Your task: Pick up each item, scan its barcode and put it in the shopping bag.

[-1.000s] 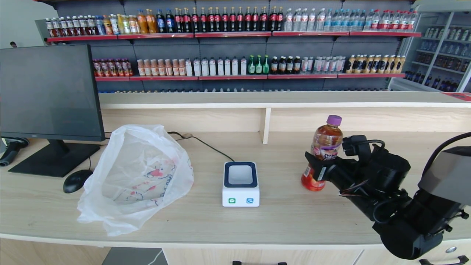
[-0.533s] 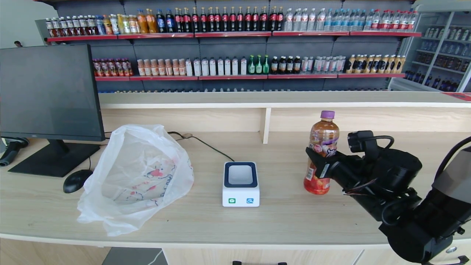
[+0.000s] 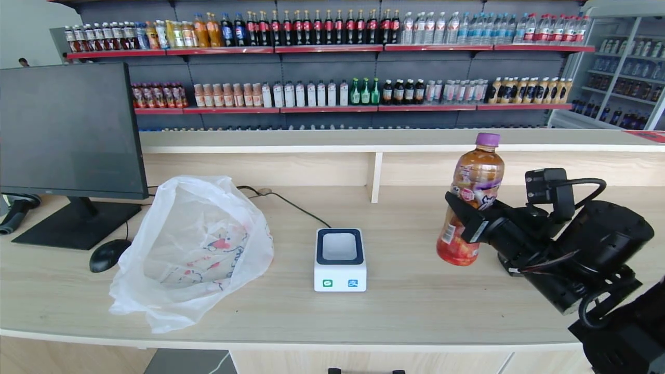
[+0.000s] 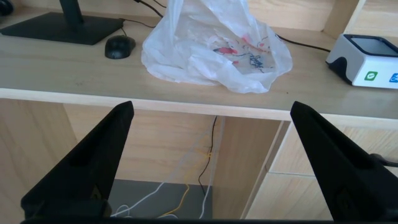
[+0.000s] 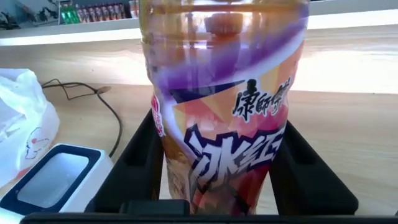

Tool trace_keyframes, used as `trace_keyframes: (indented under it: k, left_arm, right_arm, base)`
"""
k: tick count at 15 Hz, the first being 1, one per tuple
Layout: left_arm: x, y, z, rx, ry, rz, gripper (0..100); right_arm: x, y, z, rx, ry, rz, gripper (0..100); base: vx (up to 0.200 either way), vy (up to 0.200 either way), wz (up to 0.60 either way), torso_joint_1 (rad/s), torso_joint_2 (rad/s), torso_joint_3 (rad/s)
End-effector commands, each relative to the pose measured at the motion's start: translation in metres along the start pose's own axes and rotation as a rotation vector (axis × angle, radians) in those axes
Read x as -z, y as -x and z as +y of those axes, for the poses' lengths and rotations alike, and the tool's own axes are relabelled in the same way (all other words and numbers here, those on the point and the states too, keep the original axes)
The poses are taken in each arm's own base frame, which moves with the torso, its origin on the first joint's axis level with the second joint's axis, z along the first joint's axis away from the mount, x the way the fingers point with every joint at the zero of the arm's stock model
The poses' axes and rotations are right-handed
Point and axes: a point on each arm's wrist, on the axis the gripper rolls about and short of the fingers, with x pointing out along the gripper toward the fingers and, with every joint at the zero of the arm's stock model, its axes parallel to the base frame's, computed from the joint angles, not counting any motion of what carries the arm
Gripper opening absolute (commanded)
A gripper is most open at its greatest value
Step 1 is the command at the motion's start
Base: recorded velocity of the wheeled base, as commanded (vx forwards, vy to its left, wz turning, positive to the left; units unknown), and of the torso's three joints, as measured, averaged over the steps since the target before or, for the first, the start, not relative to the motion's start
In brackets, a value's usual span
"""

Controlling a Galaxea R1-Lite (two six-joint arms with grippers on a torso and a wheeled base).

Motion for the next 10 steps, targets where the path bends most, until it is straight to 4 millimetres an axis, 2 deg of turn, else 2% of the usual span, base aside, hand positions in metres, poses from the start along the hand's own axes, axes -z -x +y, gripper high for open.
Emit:
trace_keyframes:
  k: [1, 4, 10]
  left_arm:
    - [0.000, 0.000, 0.000, 0.001, 0.000, 0.000, 100]
    - [0.000, 0.000, 0.000, 0.001, 0.000, 0.000, 100]
    - [0.000, 0.000, 0.000, 0.001, 0.000, 0.000, 100]
  right_arm:
    - [-0.020, 0.023, 0.011, -0.047, -0.012, -0.046, 0]
    - [-0.032, 0.053, 0.024, -0.114, -0.028, -0.059, 0]
    - [-0.049, 0.093, 0.054, -0.297, -0.077, -0.101, 0]
  base:
    - [0.000, 0.000, 0.00, 0.000, 0.00, 0.000]
    - [0.000, 0.000, 0.00, 0.000, 0.00, 0.000]
    - [0.000, 0.000, 0.00, 0.000, 0.00, 0.000]
